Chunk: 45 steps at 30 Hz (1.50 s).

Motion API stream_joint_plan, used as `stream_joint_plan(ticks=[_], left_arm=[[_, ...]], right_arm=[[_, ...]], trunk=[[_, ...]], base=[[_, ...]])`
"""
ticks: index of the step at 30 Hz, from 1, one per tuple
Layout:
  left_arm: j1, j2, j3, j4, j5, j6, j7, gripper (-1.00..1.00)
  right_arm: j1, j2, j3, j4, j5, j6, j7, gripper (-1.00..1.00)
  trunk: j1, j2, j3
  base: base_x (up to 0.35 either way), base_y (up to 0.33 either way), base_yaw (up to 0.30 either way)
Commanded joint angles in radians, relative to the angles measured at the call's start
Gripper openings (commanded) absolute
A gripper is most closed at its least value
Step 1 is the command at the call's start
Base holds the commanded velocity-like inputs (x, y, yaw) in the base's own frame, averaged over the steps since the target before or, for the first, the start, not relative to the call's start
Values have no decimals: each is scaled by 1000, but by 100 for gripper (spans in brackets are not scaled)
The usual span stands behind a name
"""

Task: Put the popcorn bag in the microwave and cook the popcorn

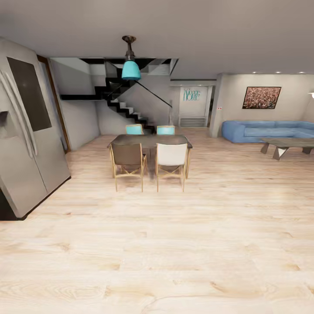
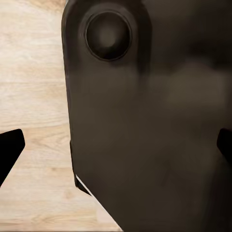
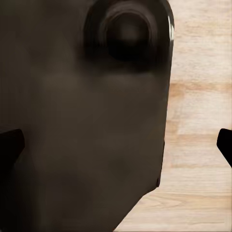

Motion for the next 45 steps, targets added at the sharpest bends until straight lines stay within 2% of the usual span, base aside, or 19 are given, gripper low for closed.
stream_joint_plan(ticks=[1, 6, 9, 15, 45], left_arm=[[-2, -6, 2, -6, 2, -3, 0, 100], [-2, -14, 2, -25, 2, -3, 0, 100], [-2, -17, 2, -30, 2, -3, 0, 100], [-2, -18, 2, -31, 2, -3, 0, 100], [-2, -18, 2, -31, 2, -3, 0, 100]], right_arm=[[-6, -6, -2, -6, -3, 6, -6, 100], [-25, -34, 0, -31, -3, 11, -13, 100], [-28, -39, 0, -41, -3, 5, -24, 100], [-29, -40, -1, -44, -3, 3, -41, 100], [-29, -41, 0, -44, -3, 3, -41, 100]], trunk=[[0, 0, 0], [0, 0, 0], [0, 0, 0], [0, 0, 0], [0, 0, 0]], base=[[0, 0, 81], [0, 0, 52], [0, 0, 195], [0, 0, 270], [0, 0, 283]])
